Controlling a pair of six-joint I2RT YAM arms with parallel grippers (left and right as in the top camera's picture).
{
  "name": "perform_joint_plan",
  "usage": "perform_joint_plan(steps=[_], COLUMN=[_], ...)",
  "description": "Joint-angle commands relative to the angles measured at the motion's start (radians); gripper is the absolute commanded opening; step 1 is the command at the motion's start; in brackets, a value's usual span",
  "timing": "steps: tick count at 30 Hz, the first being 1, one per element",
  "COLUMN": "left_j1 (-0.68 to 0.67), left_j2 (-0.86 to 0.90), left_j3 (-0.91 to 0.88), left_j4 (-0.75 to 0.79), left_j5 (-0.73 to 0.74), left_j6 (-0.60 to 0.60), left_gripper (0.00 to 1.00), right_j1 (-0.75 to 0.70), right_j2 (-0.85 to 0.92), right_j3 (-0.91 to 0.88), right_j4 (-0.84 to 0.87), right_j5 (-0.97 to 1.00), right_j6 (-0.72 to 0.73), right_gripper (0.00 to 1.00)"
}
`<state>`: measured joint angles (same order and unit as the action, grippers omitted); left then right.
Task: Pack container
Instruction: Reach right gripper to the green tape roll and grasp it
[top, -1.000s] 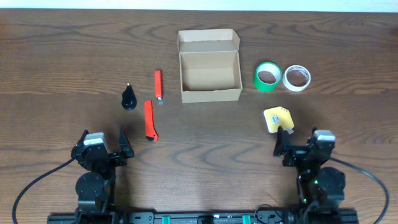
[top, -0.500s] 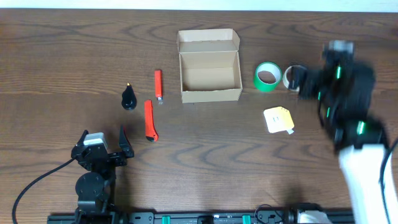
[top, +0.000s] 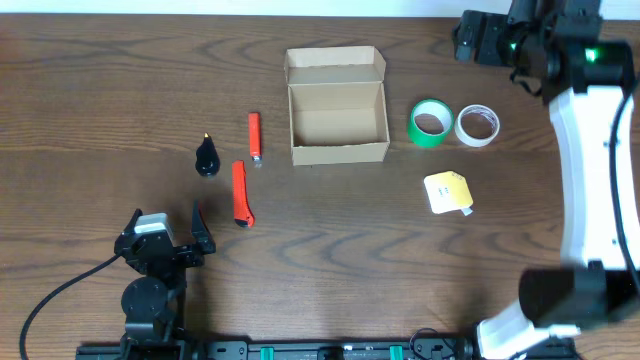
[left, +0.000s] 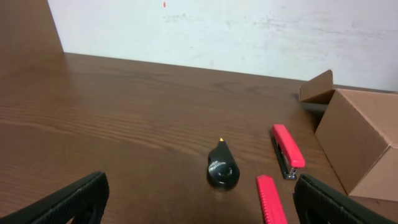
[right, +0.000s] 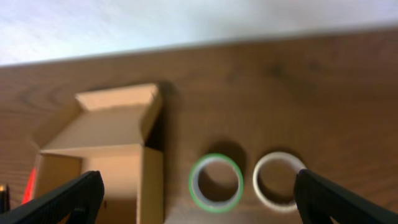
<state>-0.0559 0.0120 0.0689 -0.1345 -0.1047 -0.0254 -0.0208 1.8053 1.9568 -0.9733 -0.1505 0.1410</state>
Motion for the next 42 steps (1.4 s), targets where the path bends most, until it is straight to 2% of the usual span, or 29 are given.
perform_joint_plan(steps=[1, 9, 11, 16, 23, 29, 42], left_j1=[-0.002, -0.002, -0.002, -0.002, -0.002, -0.002, -0.002], left_j2=[-0.008, -0.008, -0.008, -0.008, -0.008, -0.008, -0.008], left_j3=[-0.018, -0.018, -0.018, -0.018, -0.018, -0.018, -0.018], left_j4=[-0.038, -0.038, -0.038, -0.038, -0.037, -0.038, -0.038], left_j5=[-0.010, -0.010, -0.010, -0.010, -0.010, -0.010, -0.010], left_j6=[0.000, 0.000, 0.000, 0.000, 0.000, 0.000, 0.000], left_gripper=[0.96, 0.95, 0.95, 0.95, 0.95, 0.95, 0.95], right_j1=[-0.027, -0.031, -0.030, -0.019, -0.018, -0.013, 0.017], right_j2=[0.113, 0.253, 0.266, 0.296, 0.377, 0.430, 0.537], right_j3=[0.072, 0.077, 0.076, 0.076, 0.076, 0.076, 0.076], right_j4=[-0.060, -0.119, -0.116, -0.143, -0.190, -0.203, -0.233], right_j5=[-0.039, -0.059, -0.108, -0.012, 0.049, 0.050, 0.066], right_j6=[0.046, 0.044, 0.013, 0.030, 0.031, 0.045, 0.068], right_gripper=[0.99, 0.99, 0.89, 0.87, 0.79, 0.65, 0.56])
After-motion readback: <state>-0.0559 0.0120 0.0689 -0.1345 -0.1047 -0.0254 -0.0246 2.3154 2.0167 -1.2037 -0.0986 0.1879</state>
